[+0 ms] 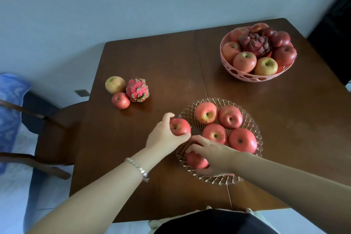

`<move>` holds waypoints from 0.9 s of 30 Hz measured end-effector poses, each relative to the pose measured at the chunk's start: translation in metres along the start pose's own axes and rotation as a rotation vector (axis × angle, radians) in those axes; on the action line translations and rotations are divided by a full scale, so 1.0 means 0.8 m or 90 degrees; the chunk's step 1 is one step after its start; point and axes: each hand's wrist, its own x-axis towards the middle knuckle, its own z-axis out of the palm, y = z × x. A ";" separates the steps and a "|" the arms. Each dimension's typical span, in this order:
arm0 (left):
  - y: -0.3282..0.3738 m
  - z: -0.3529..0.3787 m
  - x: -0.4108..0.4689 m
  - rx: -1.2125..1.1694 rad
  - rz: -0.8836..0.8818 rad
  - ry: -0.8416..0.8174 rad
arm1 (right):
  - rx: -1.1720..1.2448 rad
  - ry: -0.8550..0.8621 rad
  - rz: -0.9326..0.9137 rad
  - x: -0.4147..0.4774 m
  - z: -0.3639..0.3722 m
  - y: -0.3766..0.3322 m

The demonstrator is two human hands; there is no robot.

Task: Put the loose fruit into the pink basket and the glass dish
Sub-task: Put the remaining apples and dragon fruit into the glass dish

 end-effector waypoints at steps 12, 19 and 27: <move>0.023 0.050 0.042 0.083 0.017 -0.103 | 0.070 0.145 0.013 -0.019 0.017 0.019; 0.012 0.050 0.037 -0.020 0.080 -0.050 | 0.112 0.151 0.032 -0.012 0.007 0.017; 0.002 0.028 0.042 0.028 0.111 -0.063 | 0.153 0.063 0.067 0.007 -0.029 0.014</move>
